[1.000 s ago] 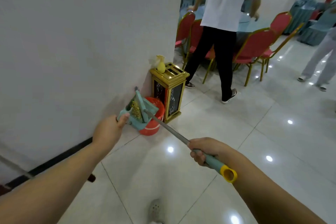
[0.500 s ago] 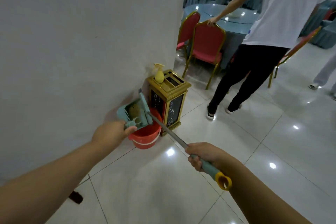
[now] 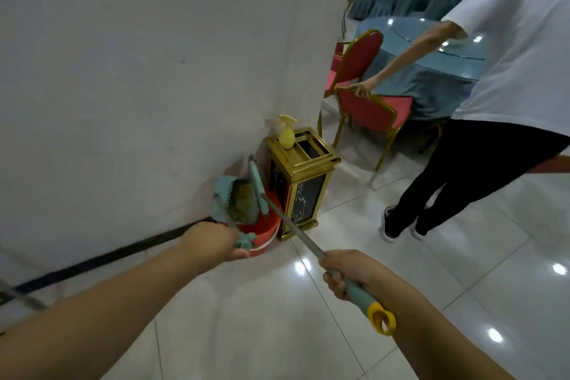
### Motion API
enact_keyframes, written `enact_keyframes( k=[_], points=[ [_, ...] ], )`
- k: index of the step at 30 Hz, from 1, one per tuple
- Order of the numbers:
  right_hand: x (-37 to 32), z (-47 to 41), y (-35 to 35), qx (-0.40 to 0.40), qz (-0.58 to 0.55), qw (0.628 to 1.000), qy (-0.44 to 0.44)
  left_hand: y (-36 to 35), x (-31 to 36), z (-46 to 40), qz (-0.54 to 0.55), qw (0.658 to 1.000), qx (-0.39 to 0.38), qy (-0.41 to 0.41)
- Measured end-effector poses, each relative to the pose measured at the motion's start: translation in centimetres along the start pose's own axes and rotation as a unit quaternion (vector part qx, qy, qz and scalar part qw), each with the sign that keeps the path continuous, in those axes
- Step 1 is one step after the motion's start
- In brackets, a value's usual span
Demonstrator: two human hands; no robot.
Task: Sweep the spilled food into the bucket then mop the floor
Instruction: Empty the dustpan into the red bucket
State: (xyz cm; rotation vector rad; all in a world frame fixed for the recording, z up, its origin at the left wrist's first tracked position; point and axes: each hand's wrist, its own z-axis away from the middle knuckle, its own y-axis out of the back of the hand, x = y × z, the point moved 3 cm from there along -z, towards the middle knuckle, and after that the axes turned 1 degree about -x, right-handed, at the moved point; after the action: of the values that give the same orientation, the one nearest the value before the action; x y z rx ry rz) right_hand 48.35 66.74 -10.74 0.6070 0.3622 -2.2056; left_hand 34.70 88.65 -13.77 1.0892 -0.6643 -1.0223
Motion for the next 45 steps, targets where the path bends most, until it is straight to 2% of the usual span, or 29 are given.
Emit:
enact_keyframes(
  k=[4, 7, 14, 24, 29, 35, 41, 45],
  points=[
    [-0.8, -0.2, 3.7, -0.012, 0.023, 1.000, 0.007, -1.6, 4.0, -1.7, 0.017, 0.998, -0.061, 0.002],
    [-0.9, -1.0, 5.9, -0.034, 0.037, 0.999, 0.010, -3.2, 7.1, -2.0, -0.012, 0.993, -0.115, -0.010],
    [-1.0, -2.8, 9.4, -0.068, 0.036, 0.997, -0.001, -5.8, 11.2, -1.6, -0.031, 0.984, -0.170, 0.035],
    [-1.6, -3.4, 9.8, -0.072, 0.037, 0.997, 0.012, -5.5, 11.6, -1.1, -0.029, 0.986, -0.161, 0.038],
    [-2.4, -2.6, 9.9, -0.071, 0.041, 0.996, 0.030, -4.8, 11.6, -0.7, -0.096, 0.978, -0.187, -0.009],
    [-2.1, -1.8, 10.5, -0.071, 0.039, 0.996, 0.038, -5.0, 13.8, -0.9, -0.116, 0.972, -0.198, -0.042],
    [-1.4, -1.7, 10.6, -0.068, 0.052, 0.996, 0.036, -6.6, 15.5, -0.6, -0.167, 0.950, -0.244, -0.101],
    [-1.4, -1.6, 10.7, -0.075, 0.045, 0.996, 0.031, -5.7, 15.3, 0.1, -0.164, 0.953, -0.238, -0.091]
  ],
)
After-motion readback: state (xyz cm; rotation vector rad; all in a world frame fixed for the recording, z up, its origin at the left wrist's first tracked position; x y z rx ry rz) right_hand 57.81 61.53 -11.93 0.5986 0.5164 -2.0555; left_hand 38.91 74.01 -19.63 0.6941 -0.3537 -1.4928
